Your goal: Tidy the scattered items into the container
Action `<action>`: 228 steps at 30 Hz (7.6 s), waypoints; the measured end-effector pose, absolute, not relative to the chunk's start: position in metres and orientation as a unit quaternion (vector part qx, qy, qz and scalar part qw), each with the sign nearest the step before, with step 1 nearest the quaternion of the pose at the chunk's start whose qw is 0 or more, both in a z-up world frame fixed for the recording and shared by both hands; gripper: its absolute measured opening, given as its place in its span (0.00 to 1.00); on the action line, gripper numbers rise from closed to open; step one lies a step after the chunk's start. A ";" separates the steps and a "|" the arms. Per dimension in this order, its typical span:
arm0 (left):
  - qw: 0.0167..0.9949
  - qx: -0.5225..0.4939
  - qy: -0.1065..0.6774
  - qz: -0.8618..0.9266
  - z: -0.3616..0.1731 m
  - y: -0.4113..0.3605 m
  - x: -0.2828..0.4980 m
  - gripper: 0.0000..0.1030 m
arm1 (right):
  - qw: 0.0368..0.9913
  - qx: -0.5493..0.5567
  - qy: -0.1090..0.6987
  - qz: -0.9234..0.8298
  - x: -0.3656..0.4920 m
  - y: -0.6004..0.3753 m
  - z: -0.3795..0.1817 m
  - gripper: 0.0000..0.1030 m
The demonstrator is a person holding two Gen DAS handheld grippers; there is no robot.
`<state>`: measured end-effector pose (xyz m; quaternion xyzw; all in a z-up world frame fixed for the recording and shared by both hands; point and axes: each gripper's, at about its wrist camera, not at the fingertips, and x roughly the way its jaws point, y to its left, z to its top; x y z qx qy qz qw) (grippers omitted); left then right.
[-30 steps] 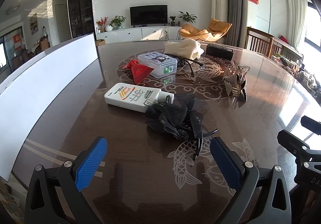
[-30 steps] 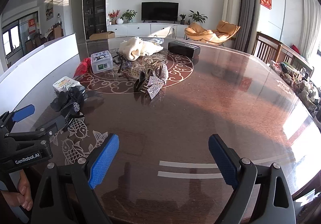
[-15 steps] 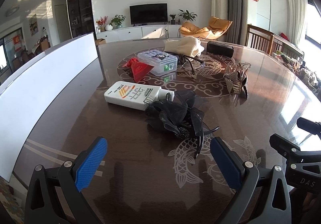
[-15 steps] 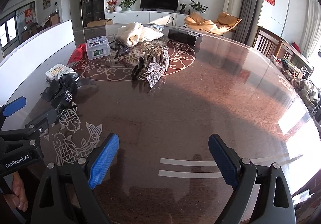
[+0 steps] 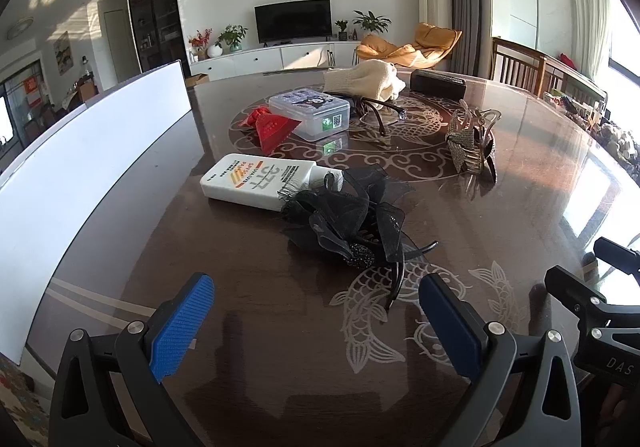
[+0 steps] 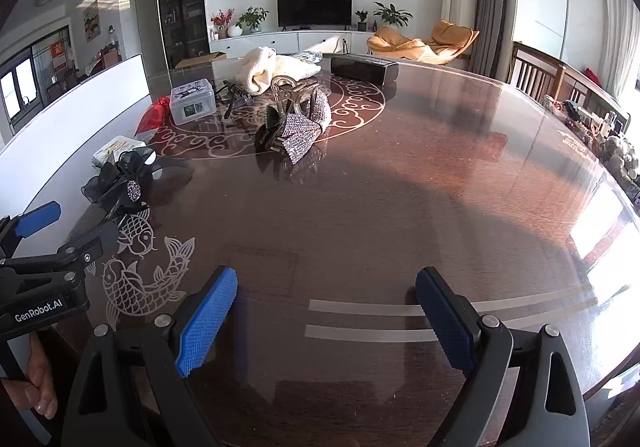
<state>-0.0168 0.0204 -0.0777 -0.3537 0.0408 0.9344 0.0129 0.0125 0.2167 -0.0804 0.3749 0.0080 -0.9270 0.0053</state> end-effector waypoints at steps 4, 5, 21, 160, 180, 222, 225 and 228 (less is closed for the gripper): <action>0.018 -0.356 0.041 0.933 -0.078 0.021 -0.017 1.00 | 0.005 0.370 0.007 -0.929 0.013 0.217 -0.081 0.89; 0.019 -0.356 0.038 0.933 -0.078 0.021 -0.017 1.00 | 0.004 0.369 0.006 -0.929 0.013 0.216 -0.081 0.89; 0.036 -0.350 0.009 0.936 -0.072 0.013 -0.015 1.00 | 0.003 0.367 0.005 -0.930 0.014 0.216 -0.080 0.89; 0.051 -0.354 -0.024 0.934 -0.071 0.007 -0.013 1.00 | 0.003 0.374 0.006 -0.927 0.017 0.218 -0.076 0.89; 0.066 -0.339 -0.043 0.937 -0.049 -0.011 0.006 1.00 | 0.003 0.385 0.007 -0.923 0.013 0.217 -0.077 0.89; -0.008 -0.397 -0.043 0.917 -0.025 -0.011 -0.066 1.00 | 0.166 0.424 0.073 -0.887 -0.084 0.165 -0.079 0.38; -0.006 -0.419 0.015 0.908 -0.031 0.007 -0.102 1.00 | 0.157 0.415 0.064 -0.894 -0.076 0.177 -0.079 0.38; 0.058 -0.414 0.072 0.906 -0.034 0.003 -0.110 1.00 | 0.151 0.408 0.066 -0.898 -0.070 0.177 -0.079 0.39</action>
